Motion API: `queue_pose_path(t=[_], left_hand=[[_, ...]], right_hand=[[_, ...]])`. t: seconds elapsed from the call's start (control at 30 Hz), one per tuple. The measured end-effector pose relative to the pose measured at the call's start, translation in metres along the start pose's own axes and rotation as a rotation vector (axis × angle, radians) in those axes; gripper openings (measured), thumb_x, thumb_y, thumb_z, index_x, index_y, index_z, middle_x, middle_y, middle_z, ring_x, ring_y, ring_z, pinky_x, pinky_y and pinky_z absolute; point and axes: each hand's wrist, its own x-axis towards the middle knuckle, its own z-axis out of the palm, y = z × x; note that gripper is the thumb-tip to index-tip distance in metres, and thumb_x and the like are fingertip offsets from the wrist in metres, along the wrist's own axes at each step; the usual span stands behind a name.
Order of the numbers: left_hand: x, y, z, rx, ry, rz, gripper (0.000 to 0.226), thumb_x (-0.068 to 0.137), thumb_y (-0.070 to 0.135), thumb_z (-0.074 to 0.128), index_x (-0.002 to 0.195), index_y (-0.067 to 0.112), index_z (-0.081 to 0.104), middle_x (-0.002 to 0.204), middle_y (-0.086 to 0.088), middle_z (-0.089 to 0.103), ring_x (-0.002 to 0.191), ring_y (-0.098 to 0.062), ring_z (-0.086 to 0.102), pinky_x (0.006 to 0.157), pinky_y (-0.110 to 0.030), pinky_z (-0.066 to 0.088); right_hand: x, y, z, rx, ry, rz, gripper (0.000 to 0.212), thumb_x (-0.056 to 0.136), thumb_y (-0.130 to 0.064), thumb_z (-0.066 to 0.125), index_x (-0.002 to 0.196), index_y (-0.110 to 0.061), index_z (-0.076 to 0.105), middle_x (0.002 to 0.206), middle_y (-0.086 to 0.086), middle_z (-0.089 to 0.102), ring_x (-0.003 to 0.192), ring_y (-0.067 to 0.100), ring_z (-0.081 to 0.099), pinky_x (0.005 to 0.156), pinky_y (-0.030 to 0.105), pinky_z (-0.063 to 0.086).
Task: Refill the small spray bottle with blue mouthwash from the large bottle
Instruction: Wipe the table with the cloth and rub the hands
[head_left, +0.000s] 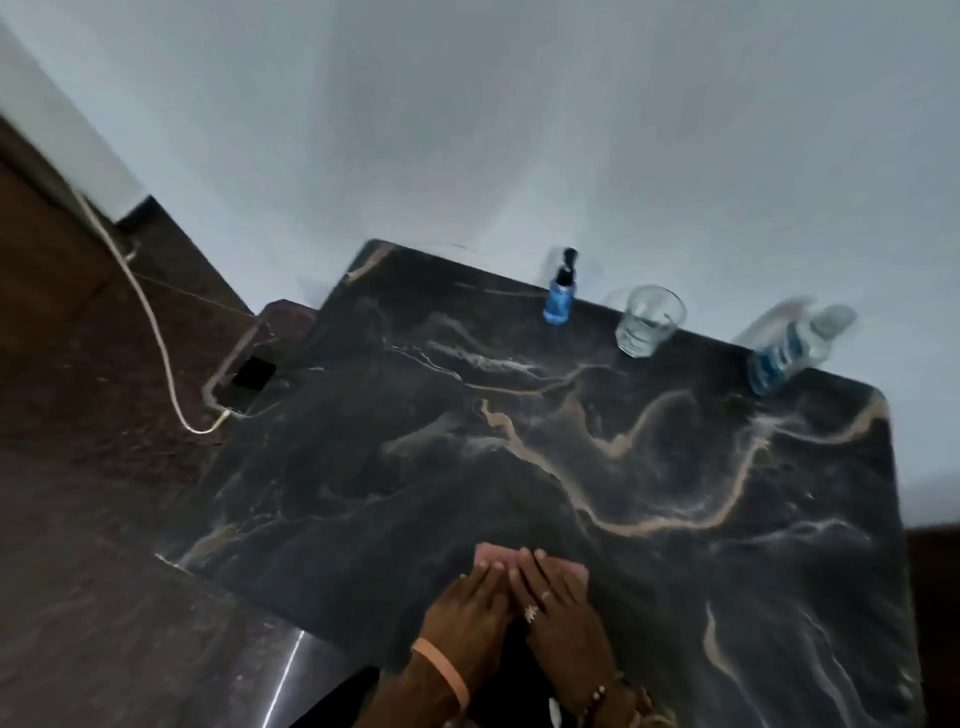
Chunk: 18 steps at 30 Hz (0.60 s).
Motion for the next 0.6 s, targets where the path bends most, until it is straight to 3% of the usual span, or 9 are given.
queue_pose_path(t=[0.1, 0.17, 0.2, 0.27, 0.3, 0.37, 0.43, 0.53, 0.6], left_hand=[[0.010, -0.016, -0.013, -0.014, -0.004, -0.078, 0.034, 0.072, 0.042, 0.055, 0.093, 0.027, 0.078, 0.107, 0.009, 0.072, 0.103, -0.013, 0.068, 0.080, -0.026, 0.057], [0.019, -0.046, -0.016, -0.062, -0.003, -0.171, 0.048, 0.084, 0.035, 0.049, 0.128, 0.019, 0.061, 0.137, 0.000, 0.056, 0.131, -0.026, 0.048, 0.104, -0.037, 0.043], [0.027, -0.062, -0.018, -0.078, -0.032, -0.200, 0.056, 0.092, 0.029, 0.044, 0.145, 0.013, 0.040, 0.152, -0.007, 0.036, 0.143, -0.033, 0.027, 0.115, -0.043, 0.026], [0.043, -0.099, -0.027, -0.113, -0.066, -0.251, 0.061, 0.099, 0.025, 0.033, 0.152, 0.009, 0.009, 0.160, -0.013, 0.009, 0.147, -0.037, -0.001, 0.118, -0.046, 0.003], [0.051, -0.119, -0.033, -0.102, -0.042, -0.279, 0.061, 0.099, 0.025, 0.031, 0.152, 0.008, 0.005, 0.160, -0.015, 0.006, 0.146, -0.038, -0.003, 0.118, -0.047, 0.001], [0.061, -0.159, -0.051, -0.081, -0.020, -0.360, 0.062, 0.099, 0.026, 0.030, 0.152, 0.007, 0.003, 0.160, -0.017, 0.007, 0.146, -0.039, -0.001, 0.119, -0.048, 0.006], [0.062, -0.201, -0.073, -0.048, -0.001, -0.433, 0.058, 0.099, 0.026, 0.032, 0.151, 0.008, 0.013, 0.158, -0.016, 0.016, 0.146, -0.038, 0.007, 0.118, -0.046, 0.016], [0.037, -0.253, -0.089, -0.079, 0.000, -0.582, 0.040, 0.095, 0.020, 0.040, 0.134, 0.016, 0.048, 0.137, -0.011, 0.051, 0.130, -0.030, 0.043, 0.105, -0.039, 0.040], [0.002, -0.268, -0.084, -0.144, -0.025, -0.651, 0.030, 0.092, 0.020, 0.046, 0.122, 0.019, 0.054, 0.122, -0.006, 0.061, 0.113, -0.025, 0.056, 0.090, -0.035, 0.048]], right_hand=[[0.022, 0.003, 0.004, -0.094, 0.032, -0.059, 0.051, 0.079, -0.017, 0.040, 0.121, -0.009, 0.067, 0.131, 0.010, 0.060, 0.148, 0.019, 0.001, 0.110, 0.036, 0.019], [0.059, -0.003, -0.001, -0.094, 0.006, -0.066, 0.052, 0.079, -0.015, 0.038, 0.124, -0.010, 0.064, 0.133, 0.008, 0.059, 0.145, 0.021, 0.014, 0.113, 0.033, 0.015], [0.078, -0.007, -0.006, -0.095, -0.005, -0.047, 0.052, 0.079, -0.013, 0.039, 0.124, -0.010, 0.064, 0.133, 0.008, 0.059, 0.141, 0.024, 0.028, 0.116, 0.032, 0.012], [0.126, -0.019, -0.009, -0.085, -0.030, 0.004, 0.049, 0.081, -0.008, 0.049, 0.129, -0.011, 0.060, 0.140, 0.008, 0.053, 0.132, 0.031, 0.046, 0.118, 0.035, 0.013], [0.151, -0.025, -0.008, -0.082, -0.040, 0.026, 0.053, 0.084, -0.005, 0.053, 0.137, -0.011, 0.052, 0.148, 0.008, 0.042, 0.137, 0.033, 0.040, 0.118, 0.039, 0.015], [0.198, -0.039, -0.008, -0.055, -0.072, 0.079, 0.059, 0.095, -0.006, 0.043, 0.151, -0.018, 0.027, 0.160, 0.001, 0.014, 0.148, 0.026, 0.011, 0.120, 0.039, 0.007], [0.248, -0.065, -0.006, -0.059, -0.112, 0.095, 0.057, 0.098, -0.008, 0.036, 0.152, -0.020, 0.023, 0.161, -0.003, 0.011, 0.149, 0.022, 0.003, 0.120, 0.036, 0.003], [0.293, -0.119, 0.000, -0.032, -0.207, -0.083, 0.047, 0.098, -0.011, 0.040, 0.144, -0.014, 0.042, 0.156, 0.002, 0.031, 0.147, 0.025, 0.016, 0.120, 0.039, 0.015], [0.294, -0.146, 0.012, -0.055, -0.215, -0.273, 0.038, 0.092, -0.018, 0.047, 0.126, -0.019, 0.064, 0.141, 0.000, 0.053, 0.137, 0.022, 0.040, 0.112, 0.036, 0.035]])
